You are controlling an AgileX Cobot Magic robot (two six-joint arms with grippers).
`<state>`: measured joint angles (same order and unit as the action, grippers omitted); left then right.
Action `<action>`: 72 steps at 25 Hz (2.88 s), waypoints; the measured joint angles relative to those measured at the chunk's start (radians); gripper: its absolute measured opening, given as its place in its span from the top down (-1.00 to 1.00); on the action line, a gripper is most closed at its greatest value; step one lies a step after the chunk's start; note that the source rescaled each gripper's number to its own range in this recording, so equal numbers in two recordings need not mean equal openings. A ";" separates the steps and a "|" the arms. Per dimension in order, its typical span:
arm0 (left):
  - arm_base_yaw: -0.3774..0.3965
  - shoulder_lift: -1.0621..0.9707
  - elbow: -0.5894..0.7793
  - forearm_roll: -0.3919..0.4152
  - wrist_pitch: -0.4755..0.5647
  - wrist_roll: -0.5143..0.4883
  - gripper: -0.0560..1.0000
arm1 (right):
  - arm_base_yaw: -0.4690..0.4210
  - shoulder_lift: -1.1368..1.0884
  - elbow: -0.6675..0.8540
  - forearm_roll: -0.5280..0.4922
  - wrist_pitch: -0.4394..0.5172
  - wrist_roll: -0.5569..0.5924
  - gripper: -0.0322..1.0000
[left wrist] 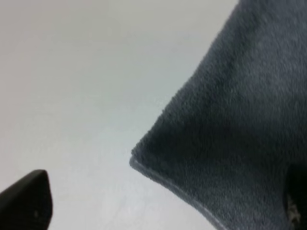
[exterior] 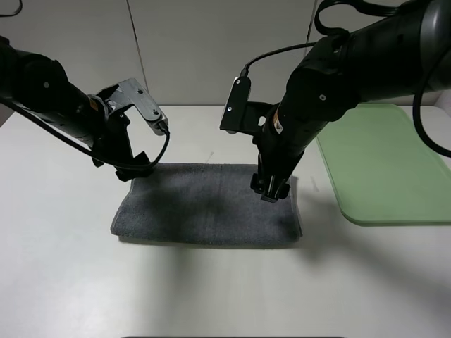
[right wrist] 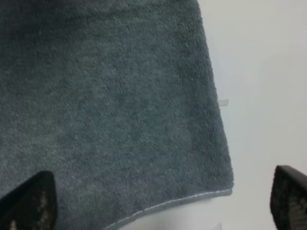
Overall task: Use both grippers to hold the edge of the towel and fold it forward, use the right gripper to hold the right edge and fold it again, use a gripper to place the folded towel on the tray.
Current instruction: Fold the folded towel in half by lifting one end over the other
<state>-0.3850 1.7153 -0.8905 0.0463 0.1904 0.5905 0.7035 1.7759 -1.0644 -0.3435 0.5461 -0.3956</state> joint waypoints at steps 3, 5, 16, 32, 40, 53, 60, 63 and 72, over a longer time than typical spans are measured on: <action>0.000 0.000 0.001 0.000 -0.014 -0.007 -0.99 | 0.000 0.000 0.000 -0.002 -0.004 0.000 -1.00; 0.000 0.000 0.001 0.000 -0.015 -0.007 -0.99 | 0.000 0.000 0.000 -0.002 -0.006 0.000 -1.00; 0.000 -0.002 0.001 0.000 0.018 -0.007 -1.00 | 0.000 0.000 0.000 -0.002 -0.008 0.000 -1.00; 0.000 -0.386 0.001 0.008 0.432 -0.091 -1.00 | 0.000 0.000 0.000 0.025 0.000 0.004 -1.00; 0.000 -0.774 0.001 0.010 0.571 -0.306 -1.00 | 0.000 0.000 0.000 0.178 0.019 0.004 -1.00; 0.000 -1.270 0.143 0.014 0.773 -0.551 -1.00 | 0.000 0.000 0.000 0.320 0.047 0.004 -1.00; 0.000 -1.554 0.286 0.059 0.783 -0.730 -1.00 | 0.000 0.000 0.000 0.344 0.035 0.005 -1.00; 0.000 -1.639 0.323 0.122 0.808 -0.808 -1.00 | 0.000 0.000 0.000 0.353 0.035 0.005 -1.00; 0.000 -1.722 0.395 0.140 0.875 -0.833 -1.00 | 0.000 0.000 0.000 0.355 0.034 0.005 -1.00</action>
<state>-0.3850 -0.0062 -0.4954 0.1863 1.0655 -0.2428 0.7035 1.7759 -1.0644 0.0111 0.5797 -0.3910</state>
